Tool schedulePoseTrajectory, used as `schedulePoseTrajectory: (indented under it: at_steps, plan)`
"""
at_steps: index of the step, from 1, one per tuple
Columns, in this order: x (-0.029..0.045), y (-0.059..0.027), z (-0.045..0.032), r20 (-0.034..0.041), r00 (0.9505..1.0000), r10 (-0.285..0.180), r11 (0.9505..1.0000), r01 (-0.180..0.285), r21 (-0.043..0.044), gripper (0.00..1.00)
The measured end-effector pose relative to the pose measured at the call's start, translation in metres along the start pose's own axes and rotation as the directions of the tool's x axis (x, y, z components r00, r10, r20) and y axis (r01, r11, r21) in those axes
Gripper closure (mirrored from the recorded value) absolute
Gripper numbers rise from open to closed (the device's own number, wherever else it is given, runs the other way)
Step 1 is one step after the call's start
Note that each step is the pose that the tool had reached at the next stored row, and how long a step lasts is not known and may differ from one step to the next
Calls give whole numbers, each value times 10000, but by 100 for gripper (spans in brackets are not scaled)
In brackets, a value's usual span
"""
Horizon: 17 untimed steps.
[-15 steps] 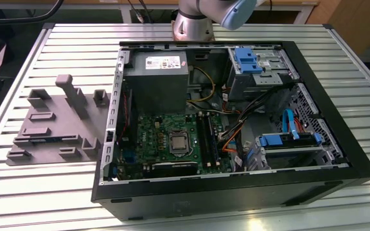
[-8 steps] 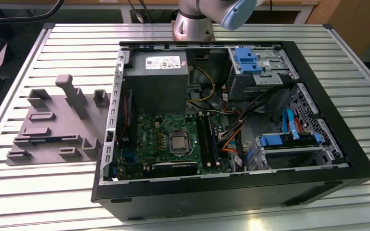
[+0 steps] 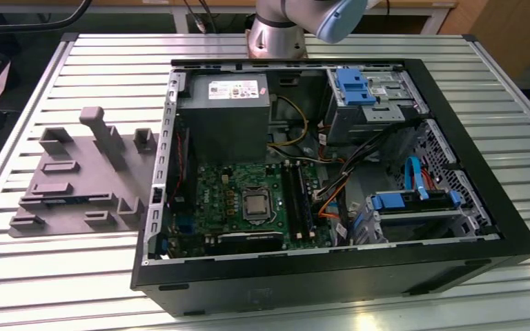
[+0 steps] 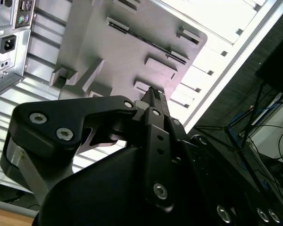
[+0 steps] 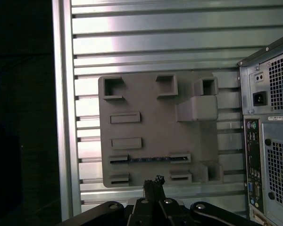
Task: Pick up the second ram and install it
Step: 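Pick up the second ram and move it above second insertion slot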
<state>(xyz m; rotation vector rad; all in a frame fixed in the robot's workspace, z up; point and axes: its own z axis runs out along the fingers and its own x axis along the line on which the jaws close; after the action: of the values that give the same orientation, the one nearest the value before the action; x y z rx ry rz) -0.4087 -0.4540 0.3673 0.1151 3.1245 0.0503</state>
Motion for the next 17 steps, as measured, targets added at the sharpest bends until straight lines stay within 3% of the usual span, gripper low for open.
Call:
schedulePoseTrajectory:
  at_steps: [8, 17]
  plan:
    - [0, 0, 0, -3, 9999, -117, 9999, 117, -2, 89]
    - [0, 0, 0, -18, 9985, -551, 9985, 550, -8, 89]
